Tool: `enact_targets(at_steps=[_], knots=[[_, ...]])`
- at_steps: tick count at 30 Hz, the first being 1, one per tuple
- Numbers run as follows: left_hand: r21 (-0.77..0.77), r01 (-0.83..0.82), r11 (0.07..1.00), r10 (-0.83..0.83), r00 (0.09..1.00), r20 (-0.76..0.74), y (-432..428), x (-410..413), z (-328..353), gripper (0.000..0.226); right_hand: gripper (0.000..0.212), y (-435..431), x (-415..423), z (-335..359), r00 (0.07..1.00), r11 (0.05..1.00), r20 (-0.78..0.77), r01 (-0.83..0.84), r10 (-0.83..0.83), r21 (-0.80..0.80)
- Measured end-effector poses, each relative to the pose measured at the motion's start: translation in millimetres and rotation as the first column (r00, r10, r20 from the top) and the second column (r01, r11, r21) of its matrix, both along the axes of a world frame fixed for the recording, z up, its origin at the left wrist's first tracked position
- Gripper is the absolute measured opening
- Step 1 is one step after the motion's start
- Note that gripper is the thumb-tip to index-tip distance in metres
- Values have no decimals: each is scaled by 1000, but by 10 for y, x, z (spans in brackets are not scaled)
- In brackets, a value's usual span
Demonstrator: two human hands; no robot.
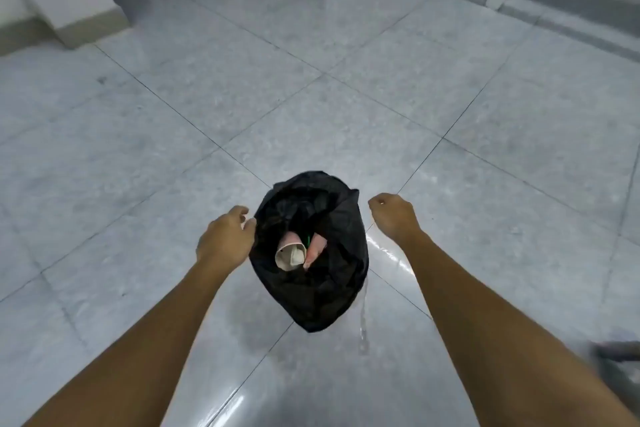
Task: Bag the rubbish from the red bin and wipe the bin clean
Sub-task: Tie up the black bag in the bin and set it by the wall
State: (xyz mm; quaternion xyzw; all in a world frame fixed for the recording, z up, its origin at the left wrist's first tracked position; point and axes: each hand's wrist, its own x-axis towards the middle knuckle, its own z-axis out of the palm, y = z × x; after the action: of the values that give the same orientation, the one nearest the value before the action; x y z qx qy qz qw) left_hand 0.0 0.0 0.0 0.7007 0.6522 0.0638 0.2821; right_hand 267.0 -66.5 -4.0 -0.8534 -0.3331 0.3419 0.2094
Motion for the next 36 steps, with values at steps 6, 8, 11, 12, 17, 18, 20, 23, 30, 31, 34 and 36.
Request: enact_targets(at_steps=[6,8,11,12,17,18,20,23,30,31,34,36], knots=[[-207,-103,973,193,853,485,462,11,-1091,41,31,278,135,-1103,982,998,-181,49,-56,-43],[-150,-105,983,171,824,541,549,3,-1247,36,35,296,189,-1250,958,994,-269,80,-98,-76],[-40,-159,986,148,760,632,677,16,-1287,13,23,336,339,-1316,944,992,-325,20,-60,-127],[9,-190,982,139,750,646,684,4,-1271,10,19,339,362,-1316,941,993,-334,21,-57,-112],[277,-249,928,82,862,500,688,-68,-1216,21,16,318,461,-1187,958,980,-265,151,-113,129],[321,-233,918,67,889,454,685,-66,-1193,21,14,300,466,-1139,964,967,-236,171,-124,187],[356,-207,911,44,908,416,665,-61,-1140,21,16,266,455,-989,982,952,-150,153,-116,267],[371,-218,903,30,892,450,653,-37,-1007,16,20,231,462,-673,997,939,-4,74,-78,335],[363,-642,675,214,642,737,611,-87,-522,16,12,123,441,-218,934,680,46,224,-355,698],[342,-686,642,225,596,771,614,-129,-469,15,13,111,441,-167,918,643,47,239,-394,727],[389,-621,680,197,666,719,624,-297,-419,23,13,78,500,-55,907,632,95,208,-411,747],[346,-491,800,212,770,602,590,-390,-445,47,10,52,530,-51,933,712,134,157,-335,684]])
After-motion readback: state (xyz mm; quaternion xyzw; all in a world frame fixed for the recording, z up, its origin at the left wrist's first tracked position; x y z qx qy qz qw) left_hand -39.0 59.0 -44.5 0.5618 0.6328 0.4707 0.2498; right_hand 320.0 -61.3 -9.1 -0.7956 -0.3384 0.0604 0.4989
